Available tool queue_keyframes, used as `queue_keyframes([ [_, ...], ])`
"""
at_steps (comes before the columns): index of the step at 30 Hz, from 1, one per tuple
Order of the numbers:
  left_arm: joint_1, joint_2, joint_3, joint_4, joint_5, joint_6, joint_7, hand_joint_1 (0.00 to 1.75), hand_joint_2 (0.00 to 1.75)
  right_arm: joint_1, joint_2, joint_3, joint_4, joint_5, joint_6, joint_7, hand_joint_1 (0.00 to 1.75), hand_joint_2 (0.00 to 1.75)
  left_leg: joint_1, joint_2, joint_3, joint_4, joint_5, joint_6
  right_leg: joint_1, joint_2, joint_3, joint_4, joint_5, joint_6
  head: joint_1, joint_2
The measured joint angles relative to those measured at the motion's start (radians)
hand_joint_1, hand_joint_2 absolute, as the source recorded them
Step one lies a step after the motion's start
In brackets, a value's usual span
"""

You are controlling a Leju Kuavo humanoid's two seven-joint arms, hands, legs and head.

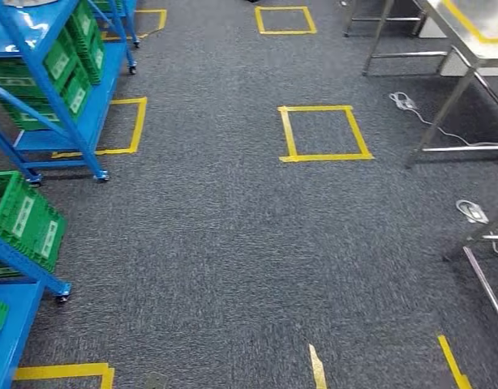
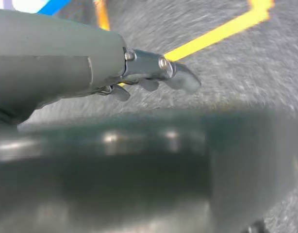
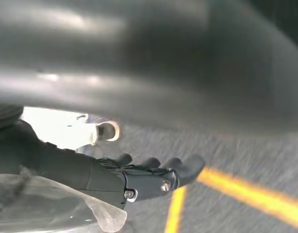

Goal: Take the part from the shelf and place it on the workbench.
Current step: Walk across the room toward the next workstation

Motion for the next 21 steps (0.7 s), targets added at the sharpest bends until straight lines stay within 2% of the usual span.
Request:
queue_keyframes([
  [1,0.000,-0.005,-0.001,0.000,-0.002,0.007,0.007,0.00,0.00,-0.012,0.057,0.007,0.000,0.008,-0.027,0.010,0.00,0.00,0.000,-0.021,-0.002,-0.001,0.002,0.012,-0.002,0.021,-0.017,0.038,-0.026,0.003,0.005,0.000],
  [3,0.002,-0.013,-0.004,0.001,-0.006,0.016,0.017,0.00,0.00,-0.030,0.160,0.022,-0.001,0.017,-0.054,0.022,0.00,0.00,-0.007,-0.084,-0.006,-0.004,0.006,0.035,-0.004,0.075,-0.102,0.204,-0.100,0.004,0.013,0.000],
  [4,0.003,-0.015,-0.005,0.001,-0.007,0.017,0.018,0.00,0.00,-0.030,0.180,0.024,-0.001,0.018,-0.051,0.021,0.00,0.00,-0.011,-0.113,-0.006,-0.006,0.008,0.042,-0.004,0.110,-0.146,0.280,-0.124,-0.002,0.016,0.000],
  [5,0.005,-0.015,-0.006,0.001,-0.007,0.017,0.018,0.00,0.00,-0.030,0.181,0.025,-0.001,0.018,-0.050,0.021,0.00,0.00,-0.015,-0.134,-0.005,-0.005,0.008,0.042,0.000,0.118,-0.162,0.293,-0.110,-0.010,0.016,0.000],
  [6,0.006,-0.015,-0.006,0.001,-0.007,0.017,0.018,0.00,0.00,-0.030,0.182,0.025,-0.001,0.018,-0.049,0.021,0.00,0.00,-0.016,-0.149,-0.003,-0.005,0.009,0.043,0.004,0.126,-0.145,0.240,-0.068,-0.018,0.016,0.000],
  [7,0.007,-0.015,-0.007,0.001,-0.007,0.017,0.018,0.00,0.00,-0.031,0.182,0.025,-0.001,0.018,-0.049,0.021,0.00,0.00,-0.017,-0.162,-0.002,-0.005,0.009,0.042,0.007,0.144,-0.118,0.167,-0.025,-0.026,0.016,0.000],
  [8,0.006,-0.016,-0.009,0.001,-0.007,0.017,0.018,0.00,0.00,-0.031,0.183,0.025,-0.002,0.018,-0.048,0.020,0.00,0.00,-0.018,-0.174,-0.002,-0.004,0.008,0.041,0.008,0.167,-0.092,0.100,0.005,-0.032,0.015,0.000],
  [9,0.005,-0.017,-0.010,0.001,-0.007,0.016,0.018,0.00,0.00,-0.032,0.185,0.026,-0.002,0.018,-0.047,0.020,0.00,0.00,-0.018,-0.186,-0.004,-0.003,0.009,0.039,0.008,0.186,-0.069,0.053,0.021,-0.035,0.016,0.000],
  [10,0.005,-0.018,-0.011,0.001,-0.008,0.015,0.018,0.00,0.00,-0.033,0.187,0.026,-0.002,0.018,-0.047,0.020,0.00,0.00,-0.017,-0.196,-0.007,-0.003,0.011,0.035,0.008,0.199,-0.057,0.029,0.024,-0.036,0.015,0.000],
  [11,0.006,-0.018,-0.011,0.001,-0.008,0.015,0.018,0.00,0.00,-0.035,0.189,0.026,-0.002,0.018,-0.047,0.020,0.00,0.00,-0.016,-0.207,-0.011,-0.004,0.013,0.030,0.008,0.199,-0.052,0.022,0.022,-0.036,0.015,0.000],
  [12,0.008,-0.018,-0.012,0.001,-0.008,0.014,0.018,0.00,0.00,-0.037,0.192,0.027,-0.002,0.018,-0.048,0.021,0.00,0.00,-0.015,-0.215,-0.013,-0.005,0.015,0.024,0.007,0.189,-0.047,0.017,0.024,-0.037,0.016,0.000],
  [13,0.010,-0.017,-0.012,0.002,-0.008,0.015,0.018,0.00,0.00,-0.037,0.194,0.027,-0.002,0.018,-0.048,0.021,0.00,0.00,-0.016,-0.207,-0.015,-0.002,0.012,0.019,0.005,0.177,-0.043,0.009,0.028,-0.040,0.015,0.000],
  [15,0.010,-0.016,-0.012,0.002,-0.008,0.015,0.019,0.00,0.00,-0.036,0.196,0.027,-0.002,0.018,-0.048,0.021,0.00,0.00,-0.019,-0.158,-0.037,0.048,-0.022,0.009,0.001,0.147,-0.033,-0.006,0.034,-0.047,0.012,0.000],
  [16,0.009,-0.015,-0.012,0.002,-0.008,0.015,0.019,0.00,0.00,-0.035,0.196,0.027,-0.002,0.018,-0.048,0.020,0.00,0.00,-0.018,-0.127,-0.061,0.102,-0.053,0.003,0.002,0.131,-0.030,-0.009,0.033,-0.050,0.011,0.000],
  [17,0.008,-0.015,-0.012,0.002,-0.008,0.015,0.019,0.00,0.00,-0.034,0.196,0.027,-0.002,0.018,-0.048,0.020,0.00,0.00,-0.015,-0.110,-0.092,0.168,-0.085,-0.003,0.003,0.115,-0.028,-0.010,0.032,-0.052,0.010,0.000],
  [18,0.008,-0.015,-0.012,0.002,-0.008,0.015,0.019,0.00,0.00,-0.033,0.196,0.027,-0.002,0.018,-0.048,0.020,0.00,0.00,-0.011,-0.102,-0.119,0.227,-0.107,-0.009,0.003,0.098,-0.027,-0.010,0.030,-0.052,0.010,0.000],
  [19,0.009,-0.015,-0.012,0.002,-0.008,0.015,0.019,0.00,0.00,-0.033,0.196,0.027,-0.002,0.018,-0.048,0.020,0.00,0.00,-0.006,-0.098,-0.134,0.259,-0.113,-0.014,0.002,0.083,-0.026,-0.009,0.027,-0.052,0.010,0.000],
  [20,0.010,-0.015,-0.012,0.002,-0.008,0.015,0.019,0.00,0.00,-0.033,0.197,0.027,-0.002,0.018,-0.048,0.020,0.00,0.00,-0.001,-0.093,-0.130,0.254,-0.098,-0.019,0.001,0.069,-0.024,-0.009,0.024,-0.049,0.010,0.000],
  [21,0.012,-0.014,-0.012,0.002,-0.008,0.015,0.019,0.00,0.00,-0.033,0.197,0.027,-0.002,0.018,-0.048,0.020,0.00,0.00,0.003,-0.086,-0.107,0.209,-0.068,-0.022,0.000,0.056,-0.020,-0.008,0.021,-0.046,0.010,0.000],
])
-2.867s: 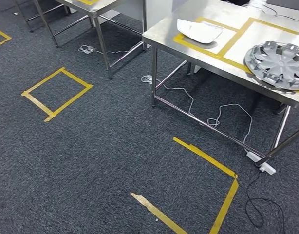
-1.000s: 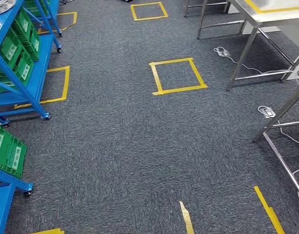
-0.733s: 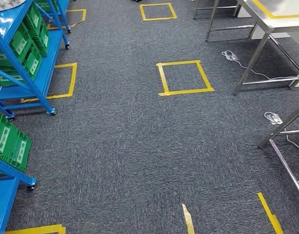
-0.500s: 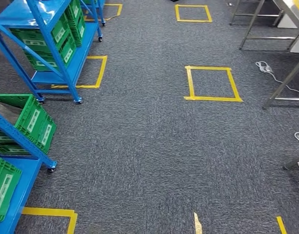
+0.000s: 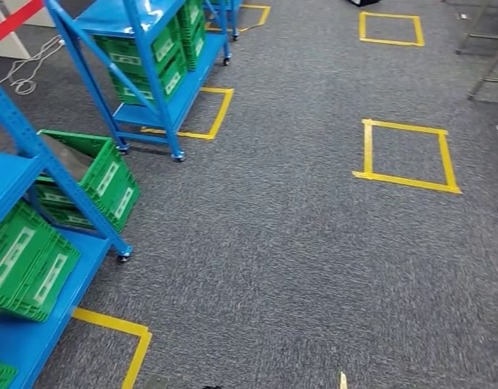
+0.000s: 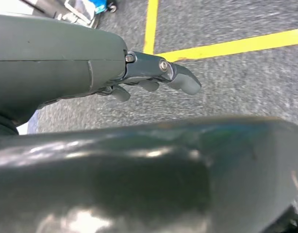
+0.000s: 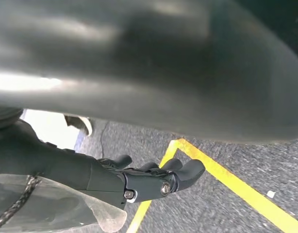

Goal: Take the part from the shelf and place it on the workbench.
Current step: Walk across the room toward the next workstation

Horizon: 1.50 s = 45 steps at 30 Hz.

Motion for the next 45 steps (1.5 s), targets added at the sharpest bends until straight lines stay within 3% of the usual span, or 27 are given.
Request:
queue_keyframes([
  [2,0.000,0.001,0.000,0.000,0.000,0.000,0.000,0.00,0.00,0.000,0.001,0.000,0.000,0.000,0.000,0.000,0.00,0.00,0.001,0.043,0.069,-0.134,0.061,-0.004,0.001,-0.024,0.007,0.003,-0.010,0.011,-0.001,0.000],
  [4,-0.003,0.001,-0.001,0.000,0.000,0.000,0.000,0.00,0.00,-0.002,0.002,0.000,0.000,0.000,0.000,0.000,0.00,0.00,-0.005,0.075,0.105,-0.208,0.076,0.008,0.005,-0.044,0.011,0.006,-0.021,0.023,-0.001,0.000],
  [6,-0.002,0.002,-0.001,0.000,0.000,0.000,0.000,0.00,0.00,-0.006,0.003,0.000,0.000,0.000,0.000,0.000,0.00,0.00,-0.010,0.062,0.106,-0.214,0.071,0.026,0.007,-0.065,0.019,0.005,-0.027,0.034,0.002,0.000],
  [7,-0.001,0.002,-0.001,0.000,0.000,0.000,0.000,0.00,0.00,-0.008,0.004,0.000,-0.001,0.000,0.000,0.000,0.00,0.00,-0.010,0.051,0.106,-0.217,0.072,0.033,0.005,-0.060,0.023,0.008,-0.033,0.040,0.004,0.000],
  [9,0.000,0.002,-0.001,0.000,0.000,0.001,0.000,0.00,0.00,-0.009,0.005,0.001,-0.001,0.000,0.000,0.000,0.00,0.00,-0.007,0.029,0.107,-0.222,0.076,0.046,-0.001,-0.015,0.004,0.052,-0.066,0.049,0.008,0.000],
  [11,-0.003,0.002,-0.001,0.000,0.000,0.001,0.000,0.00,0.00,-0.006,0.005,0.002,-0.002,0.000,0.000,0.000,0.00,0.00,-0.006,0.005,0.107,-0.223,0.078,0.054,-0.004,0.039,-0.062,0.183,-0.129,0.051,0.014,0.000],
  [13,-0.003,0.001,-0.002,0.000,0.000,0.001,0.000,0.00,0.00,-0.003,0.005,0.002,-0.002,0.000,0.000,0.001,0.00,0.00,-0.008,-0.024,0.107,-0.223,0.077,0.058,-0.004,0.056,-0.132,0.306,-0.162,0.050,0.015,0.000],
  [15,-0.002,0.002,-0.002,0.000,0.000,0.001,0.000,0.00,0.00,-0.002,0.005,0.003,-0.002,0.000,0.000,0.001,0.00,0.00,-0.008,-0.047,0.108,-0.222,0.077,0.058,-0.003,0.059,-0.150,0.311,-0.134,0.046,0.015,0.000],
  [17,-0.002,0.001,-0.002,0.000,0.000,0.001,0.000,0.00,0.00,-0.002,0.005,0.004,-0.002,0.000,0.000,0.001,0.00,0.00,-0.008,-0.070,0.111,-0.222,0.077,0.057,-0.004,0.074,-0.112,0.202,-0.059,0.041,0.015,0.000],
  [18,-0.003,0.000,-0.002,0.000,0.000,0.001,0.000,0.00,0.00,-0.002,0.005,0.004,-0.002,0.000,0.000,0.001,0.00,0.00,-0.009,-0.082,0.111,-0.221,0.076,0.055,-0.006,0.099,-0.087,0.135,-0.027,0.039,0.015,0.000],
  [19,-0.004,-0.001,-0.002,0.000,0.000,0.001,0.000,0.00,0.00,-0.002,0.005,0.004,-0.002,0.000,0.000,0.000,0.00,0.00,-0.010,-0.095,0.109,-0.219,0.075,0.051,-0.009,0.121,-0.062,0.078,-0.004,0.037,0.015,0.000],
  [21,-0.003,-0.001,-0.002,0.000,0.005,-0.002,0.006,0.00,0.00,-0.004,0.005,0.005,-0.002,0.002,0.006,-0.001,0.00,0.00,-0.008,-0.115,0.102,-0.218,0.078,0.039,-0.010,0.149,-0.040,0.034,0.002,0.033,0.014,0.000],
  [23,0.001,0.002,0.001,0.002,0.020,-0.019,0.034,0.00,0.00,-0.008,0.007,0.009,-0.002,0.010,0.022,-0.004,0.00,0.00,-0.004,-0.127,0.097,-0.219,0.080,0.025,-0.009,0.128,-0.034,0.028,0.006,0.024,0.013,0.000],
  [25,0.006,0.008,0.005,0.004,0.027,-0.041,0.072,0.00,0.00,-0.013,0.011,0.013,-0.002,0.015,0.035,-0.005,0.00,0.00,-0.006,-0.089,0.082,-0.183,0.054,0.014,-0.010,0.101,-0.030,0.021,0.010,0.012,0.010,0.000],
  [27,0.010,0.017,0.009,0.004,0.027,-0.049,0.089,0.00,0.00,-0.018,0.016,0.014,-0.003,0.014,0.040,-0.002,0.00,0.00,-0.008,-0.032,0.033,-0.073,-0.008,0.006,-0.007,0.070,-0.028,0.018,0.009,0.002,0.007,0.000],
  [29,0.014,0.025,0.016,0.004,0.032,-0.051,0.093,0.00,0.00,-0.020,0.017,0.014,-0.003,0.011,0.047,0.000,0.00,0.00,-0.006,-0.013,-0.015,0.036,-0.051,-0.001,-0.004,0.035,-0.026,0.019,0.005,-0.003,0.006,0.000],
  [30,0.016,0.030,0.021,0.004,0.036,-0.056,0.096,0.00,0.00,-0.020,0.017,0.015,-0.003,0.012,0.050,0.000,0.00,0.00,-0.006,-0.010,-0.018,0.048,-0.046,-0.002,-0.002,0.018,-0.025,0.019,0.003,-0.003,0.006,0.000],
  [32,0.020,0.040,0.028,0.004,0.041,-0.070,0.098,0.00,0.00,-0.022,0.017,0.017,-0.003,0.019,0.054,0.000,0.00,0.00,-0.007,0.006,0.031,-0.039,0.008,0.002,0.000,-0.011,-0.021,0.019,0.000,-0.003,0.006,0.000],
  [34,0.018,0.050,0.034,0.004,0.042,-0.075,0.094,0.00,0.00,-0.025,0.019,0.021,-0.004,0.025,0.056,0.000,0.00,0.00,-0.015,0.051,0.101,-0.170,0.056,0.013,0.005,-0.034,-0.015,0.020,-0.006,0.002,0.006,0.000],
  [35,0.016,0.054,0.038,0.004,0.042,-0.075,0.091,0.00,0.00,-0.028,0.021,0.023,-0.004,0.026,0.057,-0.001,0.00,0.00,-0.020,0.066,0.120,-0.208,0.065,0.020,0.007,-0.045,-0.013,0.020,-0.008,0.006,0.007,0.000],
  [36,0.014,0.057,0.041,0.004,0.043,-0.074,0.089,0.00,0.00,-0.030,0.022,0.024,-0.005,0.026,0.057,-0.001,0.00,0.00,-0.024,0.074,0.125,-0.224,0.065,0.025,0.009,-0.056,-0.012,0.021,-0.010,0.009,0.006,0.000],
  [38,0.016,0.063,0.045,0.004,0.043,-0.074,0.088,0.00,0.00,-0.037,0.024,0.028,-0.007,0.027,0.057,-0.002,0.00,0.00,-0.023,0.054,0.124,-0.230,0.068,0.035,0.011,-0.073,-0.009,0.020,-0.014,0.018,0.005,0.000],
  [40,0.018,0.068,0.047,0.004,0.044,-0.074,0.088,0.00,0.00,-0.040,0.025,0.032,-0.009,0.028,0.057,-0.003,0.00,0.00,-0.016,0.032,0.129,-0.241,0.076,0.046,0.007,-0.038,-0.019,0.047,-0.037,0.029,0.010,0.000],
  [42,0.015,0.069,0.048,0.004,0.044,-0.074,0.088,0.00,0.00,-0.039,0.025,0.033,-0.010,0.029,0.057,-0.004,0.00,0.00,-0.012,0.009,0.130,-0.247,0.081,0.054,0.001,0.027,-0.070,0.156,-0.096,0.038,0.016,0.000],
  [43,0.014,0.070,0.048,0.004,0.044,-0.075,0.088,0.00,0.00,-0.038,0.025,0.034,-0.010,0.030,0.056,-0.003,0.00,0.00,-0.011,-0.005,0.128,-0.247,0.083,0.056,-0.001,0.046,-0.106,0.229,-0.126,0.041,0.016,0.000],
  [44,0.014,0.070,0.048,0.004,0.043,-0.075,0.088,0.00,0.00,-0.036,0.025,0.035,-0.010,0.032,0.056,0.000,0.00,0.00,-0.010,-0.019,0.127,-0.246,0.083,0.056,-0.003,0.054,-0.137,0.288,-0.143,0.044,0.016,0.000],
  [45,0.014,0.070,0.048,0.004,0.041,-0.076,0.090,0.00,0.00,-0.035,0.025,0.037,-0.010,0.034,0.056,0.003,0.00,0.00,-0.009,-0.033,0.127,-0.246,0.083,0.056,-0.004,0.057,-0.154,0.314,-0.140,0.046,0.016,0.000],
])
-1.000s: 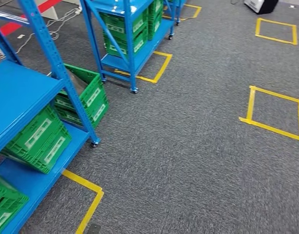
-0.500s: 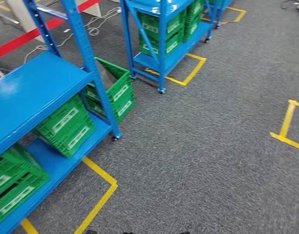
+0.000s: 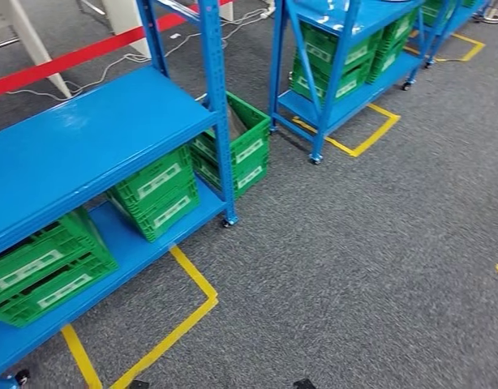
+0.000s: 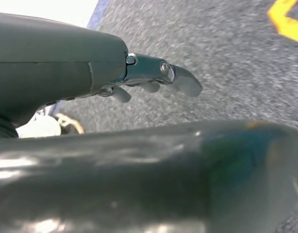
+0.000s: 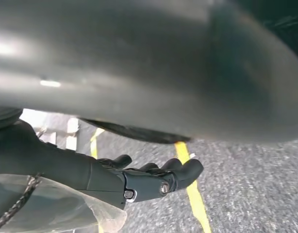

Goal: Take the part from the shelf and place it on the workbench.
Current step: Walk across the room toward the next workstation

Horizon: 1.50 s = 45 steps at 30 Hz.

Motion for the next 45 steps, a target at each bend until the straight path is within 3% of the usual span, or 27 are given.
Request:
queue_keyframes([
  [1,0.001,0.000,0.000,0.000,-0.005,0.003,0.002,0.00,0.00,0.001,0.000,0.001,0.000,0.002,-0.001,0.004,0.00,0.00,0.001,-0.015,0.001,0.001,0.000,-0.002,-0.003,0.002,0.002,-0.015,0.024,0.002,0.000,0.000],
  [2,0.002,0.000,0.000,0.000,-0.013,0.009,0.002,0.00,0.00,0.002,0.000,0.002,0.000,0.003,-0.003,0.005,0.00,0.00,0.004,-0.029,0.002,0.002,0.000,-0.005,-0.006,0.008,0.023,-0.068,0.062,0.005,0.000,0.000],
  [4,-0.001,0.000,-0.001,0.000,-0.031,0.039,-0.004,0.00,0.00,0.003,0.000,0.003,-0.001,-0.011,-0.011,-0.004,0.00,0.00,0.006,-0.058,-0.002,0.009,-0.002,-0.017,-0.019,0.060,0.082,-0.207,0.126,0.010,0.000,0.000],
  [6,-0.005,-0.002,-0.003,0.000,-0.045,0.075,-0.015,0.00,0.00,0.006,0.000,-0.001,-0.001,-0.041,-0.021,-0.034,0.00,0.00,0.007,-0.083,-0.013,0.017,-0.002,-0.032,-0.026,0.103,0.115,-0.274,0.139,0.007,0.000,0.000],
  [8,-0.007,-0.006,-0.003,0.000,-0.052,0.093,-0.030,0.00,0.87,0.007,0.000,-0.006,-0.001,-0.061,-0.021,-0.057,0.00,0.00,0.010,-0.107,-0.023,0.019,0.003,-0.045,-0.024,0.086,0.120,-0.275,0.137,-0.007,-0.001,0.000],
  [10,-0.009,-0.011,-0.003,0.000,-0.056,0.095,-0.041,0.00,1.75,0.007,0.001,-0.008,-0.001,-0.056,-0.016,-0.048,0.00,0.00,0.010,-0.082,-0.036,0.042,-0.013,-0.053,-0.023,0.058,0.123,-0.278,0.139,-0.021,-0.006,0.000],
  [11,-0.012,-0.013,-0.004,0.000,-0.058,0.094,-0.042,0.00,1.75,0.007,0.002,-0.008,-0.001,-0.050,-0.014,-0.038,0.00,0.00,0.008,-0.052,-0.053,0.081,-0.037,-0.056,-0.022,0.041,0.124,-0.280,0.139,-0.027,-0.010,0.000],
  [13,-0.021,-0.019,-0.005,0.000,-0.066,0.089,-0.037,0.00,1.75,0.008,0.003,-0.008,-0.001,-0.037,-0.014,-0.027,0.00,0.00,0.006,0.007,-0.113,0.215,-0.105,-0.060,-0.015,0.005,0.125,-0.280,0.136,-0.036,-0.018,0.000],
  [15,-0.024,-0.023,-0.005,0.000,-0.071,0.082,-0.023,0.00,1.75,0.005,0.003,-0.006,-0.001,-0.024,-0.014,-0.021,0.00,0.00,0.006,0.024,-0.154,0.313,-0.137,-0.059,-0.010,-0.029,0.126,-0.280,0.133,-0.040,-0.018,0.000],
  [16,-0.022,-0.024,-0.006,0.000,-0.072,0.080,-0.018,0.00,1.75,0.001,0.003,-0.005,-0.001,-0.019,-0.014,-0.016,0.00,0.00,0.006,0.027,-0.148,0.308,-0.124,-0.057,-0.008,-0.043,0.127,-0.280,0.132,-0.041,-0.018,0.000],
  [17,-0.019,-0.025,-0.006,0.000,-0.072,0.078,-0.014,0.00,1.75,-0.004,0.004,-0.004,-0.001,-0.017,-0.014,-0.012,0.00,0.00,0.005,0.032,-0.123,0.262,-0.094,-0.053,-0.006,-0.055,0.130,-0.280,0.130,-0.041,-0.019,0.000],
  [19,-0.016,-0.025,-0.005,0.000,-0.071,0.077,-0.012,0.00,1.75,-0.011,0.007,-0.003,-0.002,-0.016,-0.014,-0.009,0.00,0.00,-0.004,0.073,-0.051,0.123,-0.033,-0.036,0.000,-0.077,0.137,-0.280,0.124,-0.038,-0.019,0.000],
  [21,-0.019,-0.025,-0.005,0.000,-0.072,0.077,-0.012,0.00,1.75,-0.015,0.010,0.000,-0.002,-0.016,-0.014,-0.009,0.00,0.00,-0.015,0.110,-0.013,0.041,-0.015,-0.022,0.006,-0.101,0.140,-0.279,0.118,-0.031,-0.018,0.000],
  [23,-0.018,-0.024,-0.005,0.000,-0.072,0.077,-0.012,0.00,1.75,-0.020,0.011,0.002,-0.003,-0.016,-0.014,-0.008,0.00,0.00,-0.018,0.097,-0.013,0.028,-0.017,-0.017,0.008,-0.127,0.146,-0.282,0.115,-0.021,-0.019,0.000],
  [24,-0.014,-0.025,-0.005,0.000,-0.071,0.077,-0.012,0.00,1.75,-0.023,0.012,0.002,-0.004,-0.015,-0.014,-0.007,0.00,0.00,-0.016,0.085,-0.011,0.022,-0.014,-0.013,0.007,-0.126,0.148,-0.282,0.111,-0.016,-0.019,0.000],
  [26,-0.010,-0.026,-0.005,0.000,-0.071,0.077,-0.011,0.00,1.75,-0.026,0.013,0.003,-0.005,-0.014,-0.014,-0.006,0.00,0.00,-0.007,0.062,-0.005,0.011,-0.007,-0.006,0.004,-0.079,0.130,-0.239,0.079,-0.006,-0.015,0.000],
  [28,-0.013,-0.029,-0.005,0.000,-0.072,0.077,-0.010,0.00,1.75,-0.025,0.013,0.003,-0.006,-0.014,-0.014,-0.006,0.00,0.00,-0.003,0.037,-0.005,0.009,-0.004,-0.001,-0.001,-0.018,0.068,-0.117,0.021,0.000,-0.010,0.000],
  [30,-0.014,-0.031,-0.005,0.000,-0.072,0.077,-0.010,0.00,1.75,-0.021,0.012,0.003,-0.006,-0.014,-0.014,-0.004,0.00,0.00,-0.002,0.009,-0.006,0.009,-0.004,0.000,-0.003,-0.001,0.005,-0.008,-0.007,0.004,-0.009,0.000],
  [31,-0.013,-0.031,-0.005,0.000,-0.072,0.077,-0.010,0.00,1.75,-0.020,0.012,0.003,-0.006,-0.014,-0.014,-0.004,0.00,0.00,-0.001,-0.006,-0.005,0.010,-0.004,0.000,-0.003,0.001,-0.005,-0.004,0.009,0.005,-0.009,0.000],
  [33,-0.012,-0.032,-0.005,0.000,-0.072,0.076,-0.010,0.00,1.75,-0.019,0.012,0.003,-0.006,-0.014,-0.014,-0.003,0.00,0.00,0.001,-0.035,-0.003,0.013,-0.006,-0.005,-0.007,0.017,0.031,-0.107,0.086,0.007,-0.009,0.000],
  [34,-0.012,-0.032,-0.005,0.000,-0.072,0.075,-0.010,0.00,1.75,-0.020,0.012,0.003,-0.006,-0.014,-0.014,-0.003,0.00,0.00,0.000,-0.049,-0.004,0.017,-0.009,-0.009,-0.011,0.041,0.060,-0.176,0.117,0.008,-0.009,0.000],
  [36,-0.014,-0.032,-0.005,0.000,-0.072,0.074,-0.010,0.00,1.75,-0.020,0.013,0.003,-0.006,-0.014,-0.014,-0.002,0.00,0.00,0.000,-0.073,-0.011,0.026,-0.012,-0.021,-0.016,0.078,0.101,-0.258,0.141,0.002,-0.009,0.000],
  [38,-0.014,-0.032,-0.005,0.000,-0.071,0.075,-0.010,0.00,1.75,-0.021,0.013,0.003,-0.006,-0.014,-0.014,-0.002,0.00,0.00,0.003,-0.094,-0.018,0.027,-0.009,-0.033,-0.014,0.072,0.110,-0.265,0.139,-0.012,-0.010,0.000],
  [39,-0.014,-0.031,-0.005,0.000,-0.071,0.075,-0.010,0.00,1.75,-0.022,0.013,0.003,-0.006,-0.014,-0.014,-0.002,0.00,0.00,0.004,-0.097,-0.020,0.028,-0.009,-0.038,-0.014,0.060,0.111,-0.266,0.140,-0.018,-0.009,0.000],
  [41,-0.015,-0.031,-0.005,0.000,-0.071,0.075,-0.010,0.00,1.75,-0.023,0.014,0.003,-0.007,-0.014,-0.014,-0.003,0.00,0.00,0.002,-0.059,-0.037,0.068,-0.035,-0.047,-0.016,0.034,0.115,-0.269,0.141,-0.031,-0.015,0.000],
  [43,-0.020,-0.031,-0.005,0.000,-0.071,0.075,-0.010,0.00,1.75,-0.021,0.015,0.003,-0.007,-0.014,-0.014,-0.003,0.00,0.00,0.000,0.001,-0.090,0.184,-0.096,-0.054,-0.013,0.004,0.118,-0.269,0.137,-0.041,-0.021,0.000],
  [45,-0.025,-0.030,-0.004,0.000,-0.071,0.075,-0.010,0.00,1.75,-0.018,0.015,0.003,-0.007,-0.014,-0.014,-0.002,0.00,0.00,0.000,0.023,-0.142,0.298,-0.137,-0.056,-0.008,-0.029,0.120,-0.269,0.133,-0.045,-0.022,0.000],
])
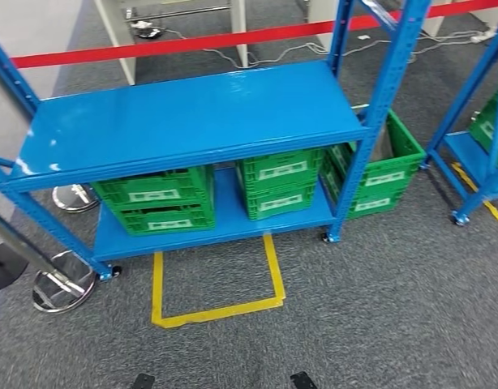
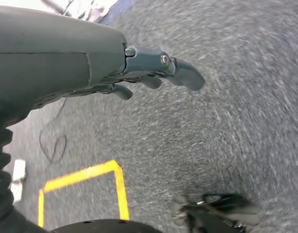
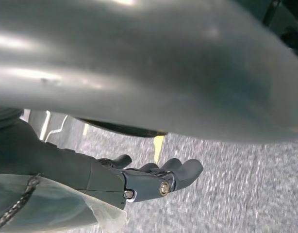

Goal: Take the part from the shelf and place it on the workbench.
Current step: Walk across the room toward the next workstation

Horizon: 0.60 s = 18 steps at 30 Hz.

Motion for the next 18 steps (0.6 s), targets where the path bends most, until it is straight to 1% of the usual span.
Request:
queue_keyframes([
  [1,-0.001,0.000,0.000,0.000,0.000,0.000,0.000,0.00,1.75,0.001,0.000,0.000,0.000,0.000,0.000,0.000,0.00,0.00,0.000,0.004,-0.005,0.014,0.006,0.001,0.002,-0.015,0.002,0.000,-0.002,-0.001,0.000,0.000],
  [2,-0.001,0.001,0.000,0.000,0.000,0.000,0.000,0.00,1.75,0.000,0.000,0.000,0.000,0.000,0.000,0.000,0.00,0.00,0.000,0.007,0.009,-0.010,0.028,0.004,0.004,-0.028,0.004,0.000,-0.005,-0.001,0.000,0.000],
  [3,0.000,0.001,0.000,0.000,0.000,0.000,0.000,0.00,1.75,-0.001,0.000,0.000,0.000,0.000,0.000,0.000,0.00,0.00,-0.002,0.015,0.040,-0.071,0.064,0.010,0.006,-0.040,0.008,0.000,-0.007,-0.001,0.000,0.000],
  [4,0.001,0.002,0.000,0.000,0.000,0.000,0.000,0.00,1.75,-0.002,0.000,0.000,0.000,0.000,0.000,0.000,0.00,0.00,-0.007,0.037,0.075,-0.139,0.093,0.018,0.008,-0.051,0.012,0.000,-0.010,0.000,0.000,0.000],
  [5,0.002,0.002,0.000,0.000,0.000,0.001,0.000,0.00,1.75,-0.003,0.001,0.000,0.000,0.000,0.000,0.000,0.00,0.00,-0.013,0.059,0.104,-0.199,0.111,0.026,0.011,-0.061,0.015,0.000,-0.014,0.002,0.000,0.000],
  [6,0.003,0.003,0.000,0.000,0.000,0.001,0.000,0.00,1.75,-0.004,0.001,0.000,0.000,0.000,0.000,0.000,0.00,0.00,-0.019,0.077,0.123,-0.241,0.120,0.032,0.013,-0.073,0.017,0.000,-0.017,0.006,0.000,0.000],
  [7,0.004,0.003,0.000,0.000,0.000,0.002,0.000,0.00,1.75,-0.004,0.001,0.000,0.000,0.000,0.000,0.000,0.00,0.00,-0.024,0.086,0.128,-0.257,0.117,0.036,0.015,-0.084,0.018,-0.001,-0.019,0.011,0.001,0.000],
  [8,0.006,0.004,0.000,0.000,0.000,0.002,0.000,0.00,1.75,-0.005,0.001,0.000,0.000,0.000,0.000,0.000,0.00,0.00,-0.026,0.078,0.126,-0.262,0.117,0.038,0.016,-0.096,0.020,-0.002,-0.021,0.016,0.001,0.000],
  [9,0.007,0.003,0.000,0.000,0.000,0.002,0.000,0.00,1.75,-0.007,0.001,0.000,-0.001,0.000,0.000,0.000,0.00,0.00,-0.023,0.066,0.127,-0.267,0.120,0.041,0.016,-0.105,0.020,-0.003,-0.023,0.021,0.001,0.000],
  [10,0.009,0.003,0.000,0.000,0.000,0.002,0.000,0.00,1.75,-0.008,0.002,0.000,-0.001,0.000,0.000,0.000,0.00,0.00,-0.019,0.054,0.130,-0.272,0.123,0.045,0.016,-0.095,0.020,0.002,-0.031,0.027,0.003,0.000],
  [11,0.008,0.002,0.000,0.000,0.000,0.002,0.000,0.00,1.75,-0.009,0.002,0.000,-0.002,0.001,0.000,0.000,0.00,0.44,-0.015,0.042,0.133,-0.278,0.126,0.049,0.014,-0.071,0.011,0.024,-0.046,0.032,0.006,0.000],
  [12,0.006,0.001,0.000,0.000,0.000,0.002,0.001,0.00,1.75,-0.009,0.002,0.000,-0.003,0.001,0.000,-0.001,0.00,0.87,-0.010,0.029,0.136,-0.283,0.129,0.054,0.012,-0.037,-0.009,0.068,-0.071,0.037,0.009,0.000],
  [13,0.004,0.000,0.000,0.000,0.000,0.002,0.001,0.00,1.75,-0.008,0.002,0.000,-0.003,0.001,0.000,-0.001,0.00,1.31,-0.009,0.018,0.136,-0.284,0.130,0.056,0.010,-0.002,-0.040,0.132,-0.101,0.040,0.013,0.000],
  [14,0.003,-0.001,0.000,0.000,0.001,0.000,0.001,0.00,1.75,-0.006,0.001,0.000,-0.003,0.001,-0.003,0.003,0.00,1.75,-0.008,0.006,0.135,-0.284,0.130,0.058,0.008,0.018,-0.076,0.202,-0.128,0.043,0.015,0.000],
  [15,0.003,-0.001,0.000,-0.001,0.006,-0.005,0.003,0.00,1.75,-0.001,-0.001,0.001,-0.003,-0.001,-0.011,0.014,0.00,1.75,-0.008,-0.007,0.135,-0.284,0.130,0.059,0.006,0.027,-0.107,0.256,-0.141,0.045,0.015,0.000],
  [16,0.004,0.000,-0.001,-0.003,0.015,-0.014,0.006,0.00,1.75,0.008,-0.003,0.003,-0.002,-0.005,-0.023,0.030,0.00,1.75,-0.008,-0.019,0.135,-0.283,0.130,0.059,0.005,0.030,-0.124,0.277,-0.136,0.047,0.015,0.000],
  [17,0.004,0.001,-0.003,-0.009,0.028,-0.026,0.010,0.00,1.75,0.019,-0.007,0.006,-0.002,-0.014,-0.037,0.048,0.00,1.75,-0.007,-0.030,0.137,-0.282,0.129,0.057,0.004,0.030,-0.122,0.258,-0.109,0.048,0.015,0.000],
  [18,0.004,0.002,-0.006,-0.018,0.045,-0.039,0.014,0.00,1.31,0.033,-0.012,0.012,-0.001,-0.026,-0.047,0.064,0.00,1.75,-0.006,-0.041,0.139,-0.281,0.127,0.055,0.003,0.031,-0.102,0.203,-0.068,0.049,0.015,0.000],
])
